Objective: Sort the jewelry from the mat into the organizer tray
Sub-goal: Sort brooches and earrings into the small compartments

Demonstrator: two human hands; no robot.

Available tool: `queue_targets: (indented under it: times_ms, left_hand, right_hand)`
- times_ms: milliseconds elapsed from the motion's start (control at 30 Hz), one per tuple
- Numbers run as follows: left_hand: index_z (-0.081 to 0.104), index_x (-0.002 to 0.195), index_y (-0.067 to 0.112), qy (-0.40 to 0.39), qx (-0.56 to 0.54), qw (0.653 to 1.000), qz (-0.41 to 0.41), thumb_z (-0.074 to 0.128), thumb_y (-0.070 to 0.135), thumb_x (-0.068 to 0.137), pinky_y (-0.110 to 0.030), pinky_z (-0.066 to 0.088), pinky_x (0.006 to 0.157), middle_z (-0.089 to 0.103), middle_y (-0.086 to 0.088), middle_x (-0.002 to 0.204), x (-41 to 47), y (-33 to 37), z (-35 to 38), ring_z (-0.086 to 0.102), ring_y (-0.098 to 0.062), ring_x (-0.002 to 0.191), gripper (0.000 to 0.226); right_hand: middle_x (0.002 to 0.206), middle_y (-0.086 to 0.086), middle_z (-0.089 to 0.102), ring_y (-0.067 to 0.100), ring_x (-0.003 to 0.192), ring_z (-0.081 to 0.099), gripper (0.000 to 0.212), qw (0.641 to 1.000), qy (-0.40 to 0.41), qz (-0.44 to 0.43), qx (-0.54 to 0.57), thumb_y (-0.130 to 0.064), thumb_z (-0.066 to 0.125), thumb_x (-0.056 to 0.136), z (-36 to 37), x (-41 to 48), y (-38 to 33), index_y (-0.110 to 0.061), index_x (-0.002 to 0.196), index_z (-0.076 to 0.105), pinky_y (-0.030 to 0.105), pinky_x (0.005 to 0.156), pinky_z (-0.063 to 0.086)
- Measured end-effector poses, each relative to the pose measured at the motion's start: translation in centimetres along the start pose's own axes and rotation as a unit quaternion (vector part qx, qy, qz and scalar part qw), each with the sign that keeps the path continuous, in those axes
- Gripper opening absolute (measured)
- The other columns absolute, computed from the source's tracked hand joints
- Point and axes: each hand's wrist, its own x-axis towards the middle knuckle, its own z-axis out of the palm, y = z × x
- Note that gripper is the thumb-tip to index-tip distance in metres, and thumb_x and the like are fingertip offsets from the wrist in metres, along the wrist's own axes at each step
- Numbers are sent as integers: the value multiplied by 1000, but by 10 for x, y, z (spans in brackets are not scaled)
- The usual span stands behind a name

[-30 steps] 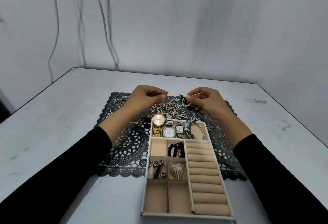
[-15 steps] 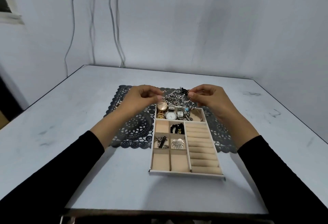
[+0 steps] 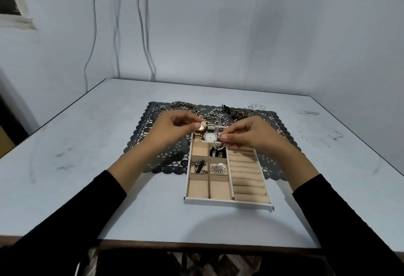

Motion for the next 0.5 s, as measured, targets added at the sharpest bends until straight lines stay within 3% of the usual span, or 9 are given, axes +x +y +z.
queue_targets:
  times_ms: [100,267,400,500]
  left_hand:
    - [75,100,16,4,1,1000,4,75,15,82,-21,56,84,76,0,94,-1,1,1,71,-15,92,17]
    - [75,102,13,0,-4,1000,3,75,14,83,-23,56,85,76,-1,96,-2,0,0,71,-15,93,20]
    - [75,102,14,13,-18,1000,1,74,14,83,-20,56,82,76,-1,93,-3,0,-1,71,-11,89,18]
    - [75,102,13,26,-23,999,1,74,13,84,-18,55,79,76,-1,93,-2,0,-3,72,-12,89,18]
  right_hand:
    - [80,15,73,20,69,65,16,998,-22,5,-57,-11,77,76,1,1,-3,-4,91,75,23,64,55]
    - [77,5,75,13,70,66,11,987,-28,5,-161,-17,78,77,7,6,-8,-13,88,78,27,74,56]
    - [78,-9,74,1,74,67,11,965,-24,-33,-259,-21,78,77,13,9,-11,-23,88,79,14,73,51]
    - [80,-10,74,-2,74,66,12,955,-17,-48,-291,-21,79,77,15,9,-11,-24,89,79,8,69,48]
